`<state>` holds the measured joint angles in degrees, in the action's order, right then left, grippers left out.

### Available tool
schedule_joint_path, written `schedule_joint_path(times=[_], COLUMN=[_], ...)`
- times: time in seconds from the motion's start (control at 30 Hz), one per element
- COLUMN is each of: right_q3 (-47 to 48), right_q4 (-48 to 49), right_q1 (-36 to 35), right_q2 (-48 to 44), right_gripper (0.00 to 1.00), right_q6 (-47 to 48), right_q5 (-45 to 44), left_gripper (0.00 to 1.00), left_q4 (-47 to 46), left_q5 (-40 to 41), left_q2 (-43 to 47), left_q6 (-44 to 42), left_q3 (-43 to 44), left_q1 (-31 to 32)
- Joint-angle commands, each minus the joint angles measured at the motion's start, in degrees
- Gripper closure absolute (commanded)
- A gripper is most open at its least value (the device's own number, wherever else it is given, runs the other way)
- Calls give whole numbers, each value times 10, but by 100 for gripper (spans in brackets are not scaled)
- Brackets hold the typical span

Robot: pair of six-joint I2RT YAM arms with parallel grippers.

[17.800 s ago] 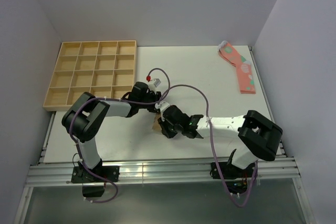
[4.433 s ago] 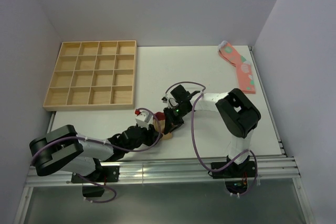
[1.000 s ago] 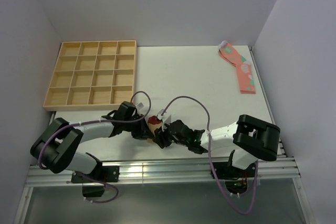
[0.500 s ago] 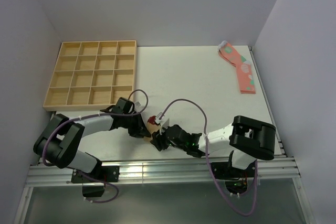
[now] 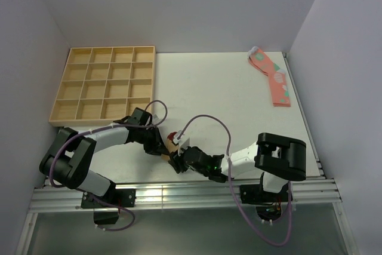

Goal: Roll the socks
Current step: Roll the sock at the center of the board.

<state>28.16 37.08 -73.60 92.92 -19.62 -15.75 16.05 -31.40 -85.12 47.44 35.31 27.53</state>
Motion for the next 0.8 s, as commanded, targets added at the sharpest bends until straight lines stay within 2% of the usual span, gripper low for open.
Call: schedule_joint_path(times=[0.0, 0.23, 0.43, 0.47, 0.5, 0.6, 0.77], right_q3=[-9, -5, -8, -7, -7, -8, -35], right_q4=[-111, -118, -116, -119, -117, -116, -83], right_q1=[-12, -20, -21, -21, -20, -20, -10], right_q2=[42, 61, 66, 68, 69, 74, 60], right_gripper=[47, 49, 51, 53, 61, 73, 80], right_q6=[-24, -39, -47, -50, -51, -56, -69], right_q5=[-11, -30, -38, -38, -33, -31, -7], left_gripper=[100, 99, 94, 93, 91, 87, 83], left_q4=[16, 21, 11, 10, 7, 0, -10], left_q5=[42, 42, 36, 36, 35, 32, 35], left_q2=[-5, 2, 16, 18, 22, 29, 36], left_q6=[-18, -18, -13, -13, -10, -9, -8], left_q3=[15, 20, 12, 10, 8, 4, -5], left_q1=[-8, -7, -8, -8, -8, -8, -8])
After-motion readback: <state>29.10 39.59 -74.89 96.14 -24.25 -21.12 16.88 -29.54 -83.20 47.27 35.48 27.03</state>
